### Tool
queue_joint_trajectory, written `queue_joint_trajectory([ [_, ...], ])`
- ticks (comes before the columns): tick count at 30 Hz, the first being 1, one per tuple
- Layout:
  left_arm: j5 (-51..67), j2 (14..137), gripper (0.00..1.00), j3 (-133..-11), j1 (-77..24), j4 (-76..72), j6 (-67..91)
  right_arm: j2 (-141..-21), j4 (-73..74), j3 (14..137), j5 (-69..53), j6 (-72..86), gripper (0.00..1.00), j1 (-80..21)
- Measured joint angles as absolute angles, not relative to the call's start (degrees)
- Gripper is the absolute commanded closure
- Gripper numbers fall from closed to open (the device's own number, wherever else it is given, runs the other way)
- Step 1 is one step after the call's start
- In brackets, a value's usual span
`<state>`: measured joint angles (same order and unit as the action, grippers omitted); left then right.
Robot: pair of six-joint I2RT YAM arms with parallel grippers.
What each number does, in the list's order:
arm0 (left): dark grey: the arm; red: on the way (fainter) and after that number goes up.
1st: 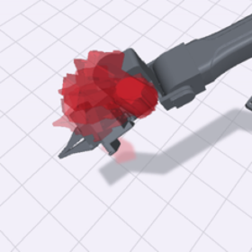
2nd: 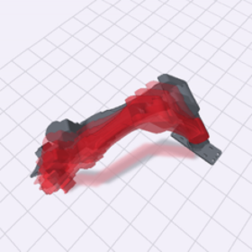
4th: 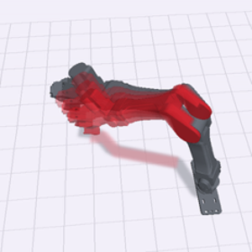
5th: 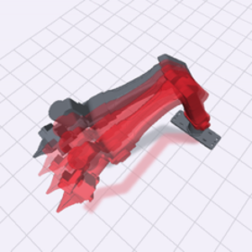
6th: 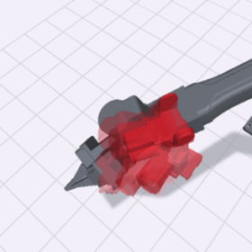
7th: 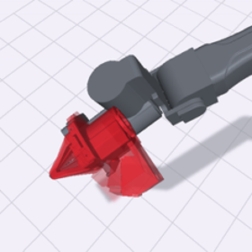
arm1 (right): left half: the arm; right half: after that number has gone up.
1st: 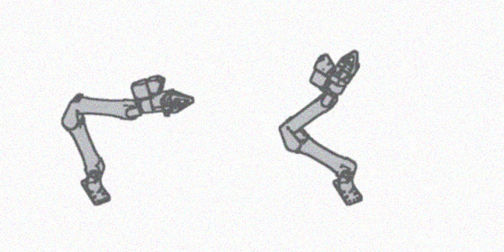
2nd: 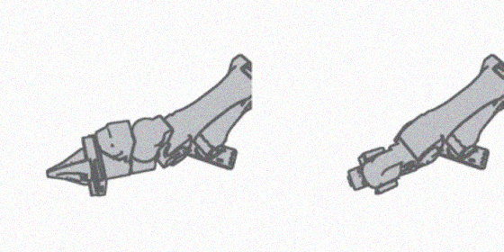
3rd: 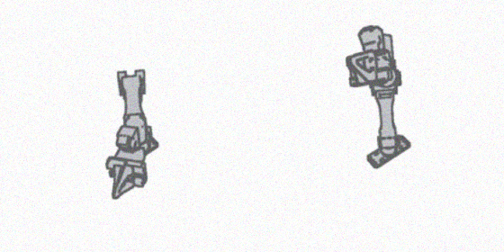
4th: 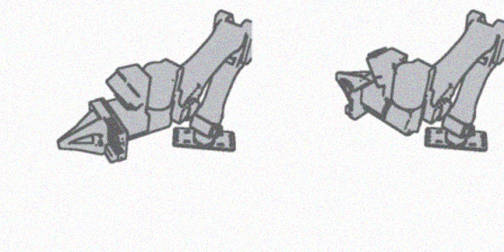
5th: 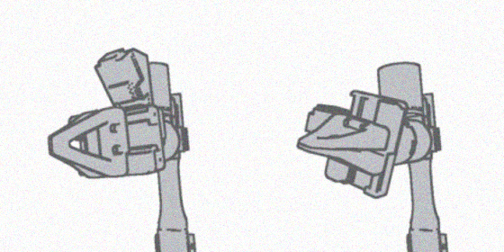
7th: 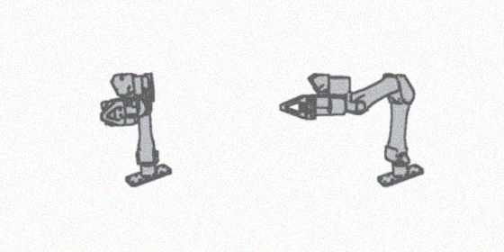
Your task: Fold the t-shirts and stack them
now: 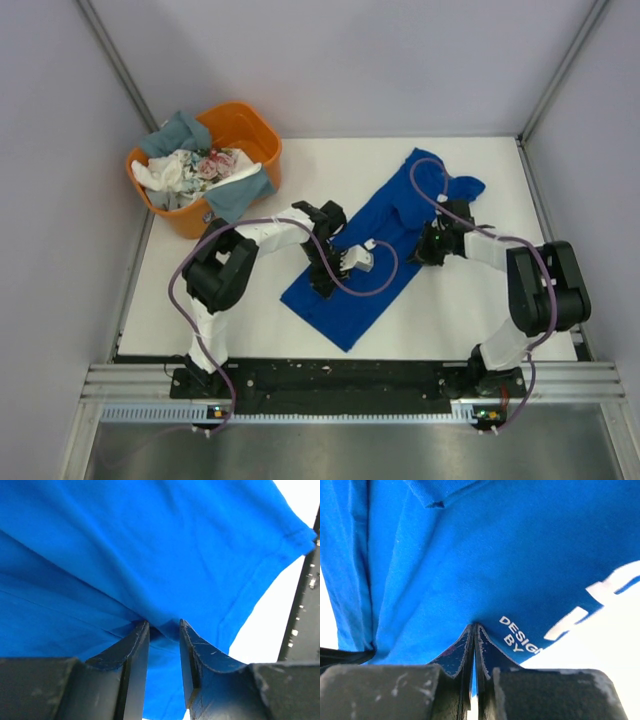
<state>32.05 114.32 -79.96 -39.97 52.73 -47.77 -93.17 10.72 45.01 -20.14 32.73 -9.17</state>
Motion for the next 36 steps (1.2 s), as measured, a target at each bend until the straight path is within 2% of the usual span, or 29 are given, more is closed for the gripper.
queue_joint_trajectory([
  [2, 33.17, 114.04, 0.61, -80.2, -39.88, 55.59, -48.82, -92.51, 12.14, 45.58, -18.48, 31.2, 0.99, -9.28],
  [4, 34.92, 113.6, 0.58, -81.54, -39.9, 59.29, -50.22, -90.56, 13.67, 45.6, -16.47, 29.39, 0.92, -9.63],
  [6, 37.32, 111.98, 0.54, -83.85, -39.68, 62.98, -52.53, -86.0, 14.79, 45.43, -14.52, 26.83, 0.81, -10.46],
  [10, 40.62, 105.34, 0.43, -84.58, -36.47, 66.04, -58.67, -72.58, 11.7, 44.64, -15.07, 22.09, 0.52, -14.24],
  [14, 42.11, 99.07, 0.39, -80.38, -27.22, 67.16, -68.16, -58.98, 1.06, 39.53, -19.73, 15.86, 0.41, -19.94],
  [17, 39.79, 97.06, 0.37, -74.94, -21.74, 67.48, -76.23, -53.69, -3.64, 34.41, -21.5, 5.65, 0.3, -30.79],
  [20, 38.13, 96.09, 0.34, -70.22, -21.93, 67.57, -82.19, -52.56, -4.27, 30.48, -22.0, -6.9, 0.28, -43.44],
  [25, 37.39, 94.24, 0.31, -64.25, -23.18, 66.0, -88.71, -58.74, 0.34, 28.97, -19.99, -24.25, 0.33, -59.57],
  [30, 34.39, 93.41, 0.3, -57.87, -24.67, 60.62, -90.63, -67.64, 4.95, 28.99, -16.51, -33.04, 0.37, -67.18],
  [36, 31.46, 93.41, 0.33, -54.87, -26.46, 54.81, -90.5, -71.85, 3.55, 28.97, -14.2, -36.53, 0.41, -69.97],
])
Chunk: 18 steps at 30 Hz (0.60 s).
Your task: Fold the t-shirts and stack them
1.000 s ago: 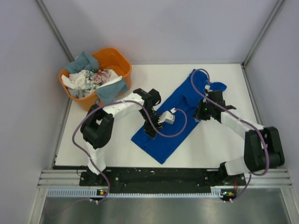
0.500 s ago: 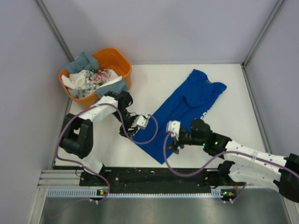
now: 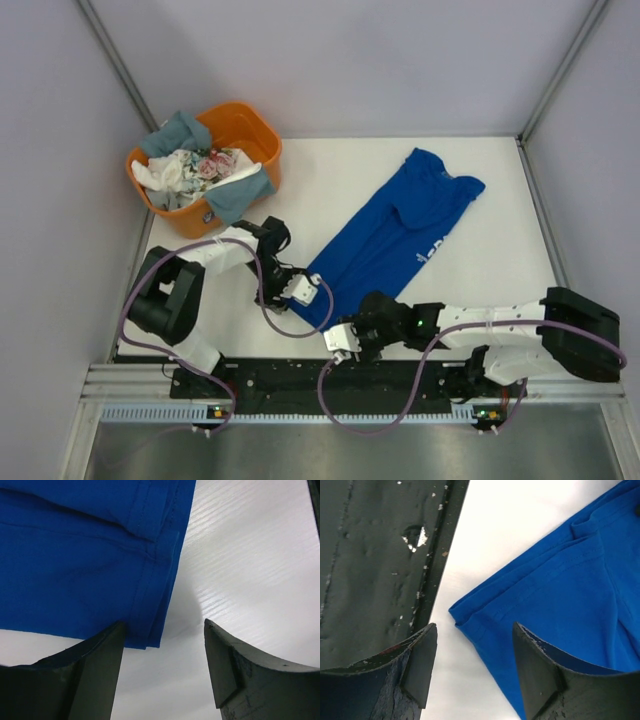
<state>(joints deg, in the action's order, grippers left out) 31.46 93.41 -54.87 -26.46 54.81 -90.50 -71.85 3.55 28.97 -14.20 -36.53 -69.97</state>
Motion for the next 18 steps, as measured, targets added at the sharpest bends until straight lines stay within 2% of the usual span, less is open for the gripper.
queue_joint_trajectory([
  [3, 30.06, 93.41, 0.4, -53.69, -27.33, 52.42, -90.0, -74.19, 1.26, 28.97, -13.23, -37.06, 0.49, -70.02],
  [5, 29.15, 93.41, 0.48, -53.47, -28.32, 51.31, -89.62, -75.64, 0.36, 28.97, -12.64, -37.36, 0.59, -70.04],
  [6, 28.77, 93.41, 0.55, -53.47, -28.77, 50.74, -89.36, -76.09, 0.08, 28.97, -12.43, -37.52, 0.66, -70.04],
  [9, 27.81, 93.41, 0.77, -53.43, -29.82, 48.97, -88.31, -77.8, -0.78, 29.34, -11.73, -38.28, 0.97, -70.39],
  [11, 27.05, 93.41, 0.96, -53.43, -30.59, 47.75, -87.57, -78.94, -0.43, 30.22, -10.94, -38.68, 1.0, -70.83],
  [12, 26.65, 93.36, 1.0, -53.45, -31.05, 47.37, -87.05, -78.96, 0.01, 30.55, -10.59, -38.98, 1.0, -71.22],
  [18, 26.79, 93.03, 1.0, -54.85, -33.76, 51.81, -83.31, -72.29, 8.67, 30.87, -10.66, -38.54, 1.0, -71.9],
])
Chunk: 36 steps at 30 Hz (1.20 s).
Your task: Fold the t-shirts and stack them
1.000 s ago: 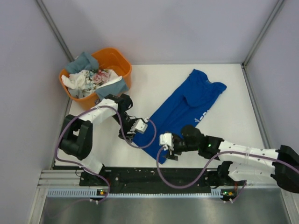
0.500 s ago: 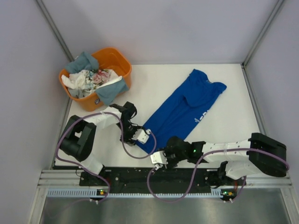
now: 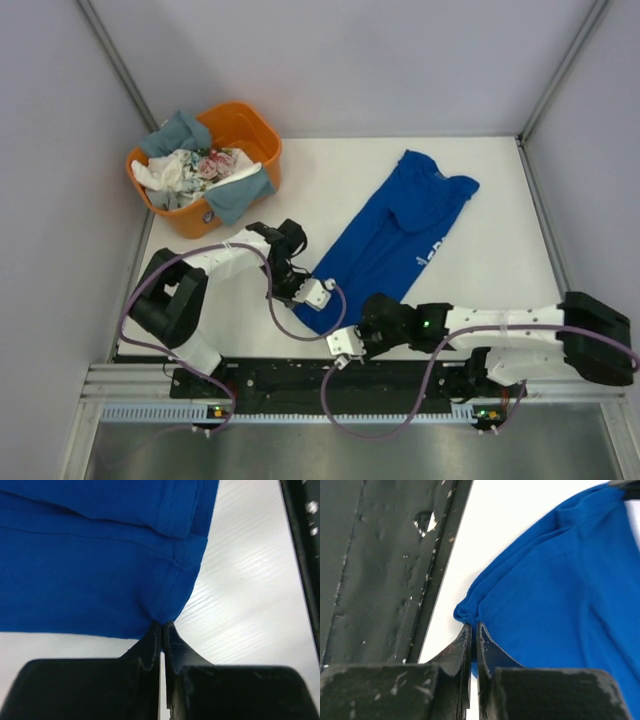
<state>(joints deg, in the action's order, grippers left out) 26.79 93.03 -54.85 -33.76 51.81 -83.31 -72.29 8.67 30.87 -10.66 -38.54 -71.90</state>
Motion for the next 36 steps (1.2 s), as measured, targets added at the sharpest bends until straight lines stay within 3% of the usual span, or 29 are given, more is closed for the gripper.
queue_joint_trajectory([
  [6, 31.33, 93.3, 1.0, -67.94, -34.44, 59.22, -75.24, -54.76, 14.66, 30.83, -8.38, -34.15, 1.0, -70.67],
  [12, 33.61, 98.59, 1.0, -84.12, -34.44, 57.52, -64.18, -48.36, 15.09, 30.79, -5.78, -31.2, 1.0, -55.61],
  [18, 32.29, 109.4, 1.0, -98.19, -34.44, 52.14, -53.8, -49.82, 12.99, 30.83, -2.81, -30.2, 1.0, -39.35],
  [23, 31.31, 117.27, 1.0, -107.44, -34.46, 48.07, -47.72, -53.63, 7.75, 30.79, 0.12, -30.15, 1.0, -31.57],
  [36, 24.51, 130.32, 1.0, -117.73, -36.07, 37.69, -38.24, -66.96, -7.25, 30.72, 1.54, -31.92, 1.0, -20.73],
])
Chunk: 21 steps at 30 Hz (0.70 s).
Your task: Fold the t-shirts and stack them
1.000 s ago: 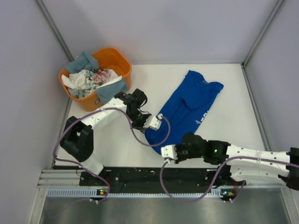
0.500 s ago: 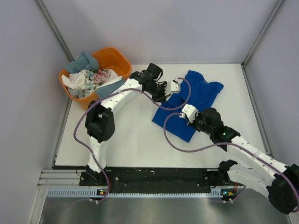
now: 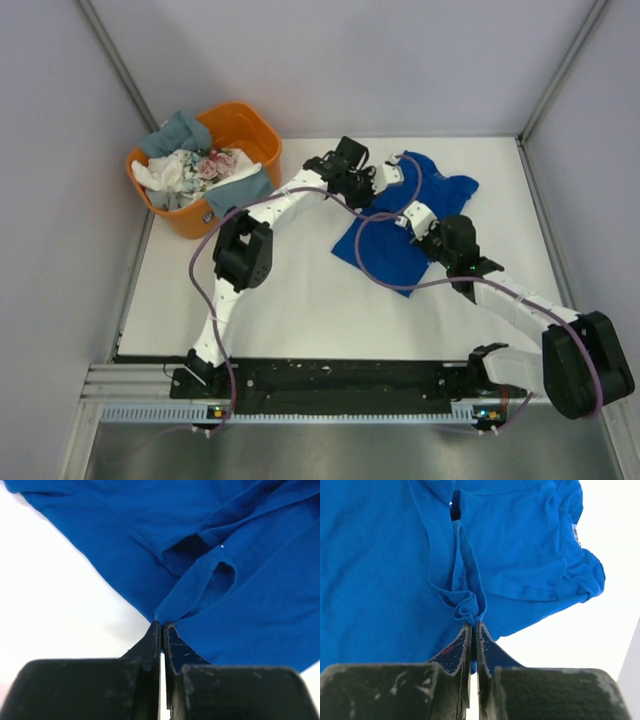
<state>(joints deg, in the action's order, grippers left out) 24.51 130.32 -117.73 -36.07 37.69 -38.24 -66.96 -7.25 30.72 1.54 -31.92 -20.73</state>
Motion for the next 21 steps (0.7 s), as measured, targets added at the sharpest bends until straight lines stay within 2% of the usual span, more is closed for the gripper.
queue_joint_trajectory([
  [11, 13.21, 135.81, 1.0, -119.22, -39.13, 29.65, -33.76, -73.47, -11.22, 29.98, 1.72, -34.52, 1.0, -16.62],
  [18, 11.07, 136.57, 1.0, -119.22, -39.53, 28.08, -32.67, -76.93, -13.37, 30.0, 1.23, -35.48, 1.0, -15.03],
  [20, 10.55, 136.57, 0.92, -119.22, -39.62, 27.83, -32.62, -78.13, -14.37, 30.02, 1.21, -35.55, 1.0, -14.79],
  [21, 10.2, 136.57, 0.83, -119.22, -39.66, 27.7, -32.53, -78.85, -14.92, 30.04, 1.23, -35.53, 0.99, -14.66],
])
